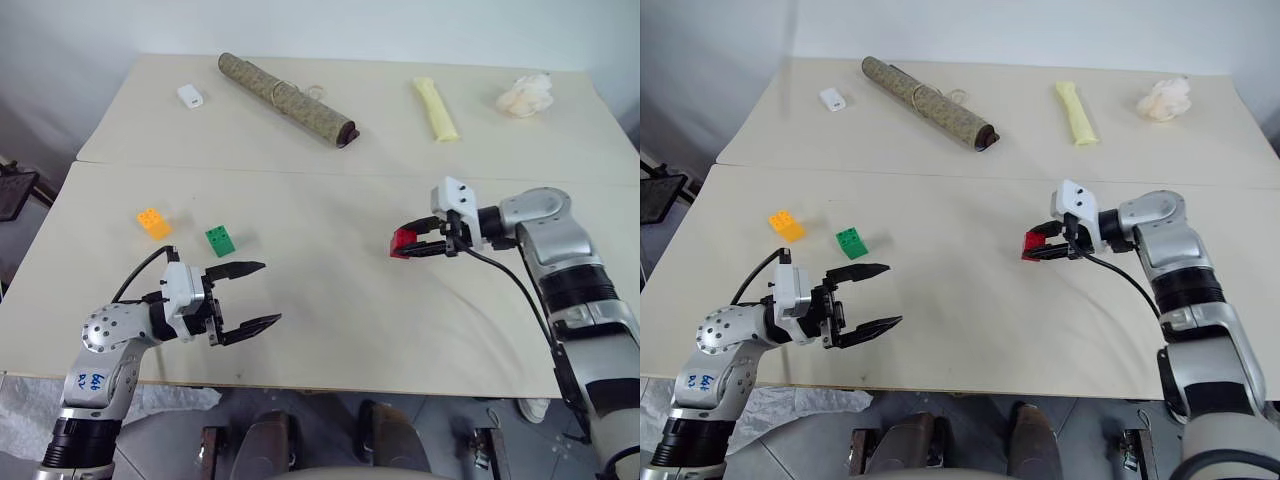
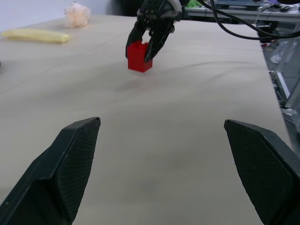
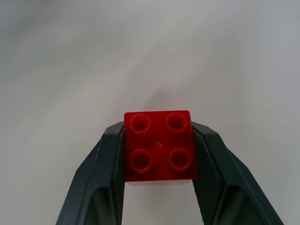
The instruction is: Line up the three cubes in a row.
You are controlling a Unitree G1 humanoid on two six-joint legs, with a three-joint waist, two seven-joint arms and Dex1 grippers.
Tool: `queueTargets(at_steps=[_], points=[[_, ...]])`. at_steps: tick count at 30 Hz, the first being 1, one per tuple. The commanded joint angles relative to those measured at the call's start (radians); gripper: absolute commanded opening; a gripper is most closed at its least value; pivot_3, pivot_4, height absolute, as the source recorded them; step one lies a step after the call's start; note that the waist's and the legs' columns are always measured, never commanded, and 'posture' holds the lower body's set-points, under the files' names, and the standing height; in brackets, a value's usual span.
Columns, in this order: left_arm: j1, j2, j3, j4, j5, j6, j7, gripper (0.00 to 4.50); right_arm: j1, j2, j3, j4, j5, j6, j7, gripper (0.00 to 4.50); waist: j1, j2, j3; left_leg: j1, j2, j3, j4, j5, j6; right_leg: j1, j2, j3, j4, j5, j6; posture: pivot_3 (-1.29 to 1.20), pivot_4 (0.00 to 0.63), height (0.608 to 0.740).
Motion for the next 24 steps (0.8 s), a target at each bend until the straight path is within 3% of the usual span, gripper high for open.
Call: queueTargets(at_steps=[1, 4, 9, 13, 17, 21, 24], points=[[0.017, 0.004, 0.031, -0.028, -0.006, -0.016, 0.016, 4.5, -0.064, 0.022, -0.012, 0.102, -0.032, -0.078, 0.011, 1.5, -0.002, 0.0, 0.0, 0.0, 0.0, 0.0, 0.0, 0.0, 0.0, 0.0, 0.0, 0.0, 0.0, 0.0, 0.0, 0.0, 0.15, 0.74], [0.038, 0.008, 0.049, -0.036, -0.012, -0.007, 0.029, 4.5, -0.086, 0.036, -0.008, 0.168, -0.057, -0.132, 0.038, 1.5, -0.004, 0.0, 0.0, 0.0, 0.0, 0.0, 0.0, 0.0, 0.0, 0.0, 0.0, -0.001, 0.0, 0.0, 0.0, 0.0, 0.15, 0.74], [0.082, 0.002, 0.092, -0.046, -0.004, -0.023, 0.068, 4.5, -0.104, 0.038, -0.045, 0.229, -0.056, -0.226, 0.047, 3.12, -0.013, 0.0, 0.0, 0.0, 0.0, 0.0, 0.0, 0.0, 0.0, 0.0, 0.0, -0.001, 0.0, 0.0, 0.0, 0.0, 0.15, 0.74], [0.152, -0.012, 0.181, -0.021, 0.009, -0.074, 0.123, 4.5, -0.072, 0.007, -0.144, 0.18, 0.053, -0.26, 0.144, 4.41, -0.022, 0.001, 0.0, 0.0, 0.001, -0.001, 0.0, 0.0, 0.0, 0.0, 0.0, -0.001, 0.0, 0.0, 0.0, 0.0, 0.15, 0.74], [0.244, -0.028, 0.27, -0.006, 0.007, -0.108, 0.173, 4.5, 0.025, -0.045, -0.206, 0.071, 0.166, -0.273, 0.202, 4.46, -0.022, 0.0, 0.0, 0.0, 0.002, -0.002, 0.0, 0.0, 0.0, 0.0, 0.0, 0.0, 0.0, 0.0, 0.0, 0.0, 0.15, 0.74], [0.392, -0.091, 0.437, 0.024, 0.004, -0.144, 0.276, 4.5, 0.247, -0.112, -0.345, -0.105, 0.288, -0.271, 0.165, 4.46, -0.018, 0.0, 0.0, 0.0, 0.003, -0.001, 0.0, -0.001, 0.0, 0.0, -0.001, -0.001, -0.001, 0.0, 0.0, 0.0, 0.15, 0.74], [0.445, -0.125, 0.492, 0.014, -0.011, -0.151, 0.314, 4.5, 0.377, -0.133, -0.4, -0.215, 0.351, -0.217, 0.148, 4.46, -0.012, 0.0, 0.001, 0.0, 0.003, 0.0, 0.0, -0.002, 0.001, 0.001, -0.002, -0.001, -0.001, 0.0, 0.0, 0.0, 0.15, 0.74]])
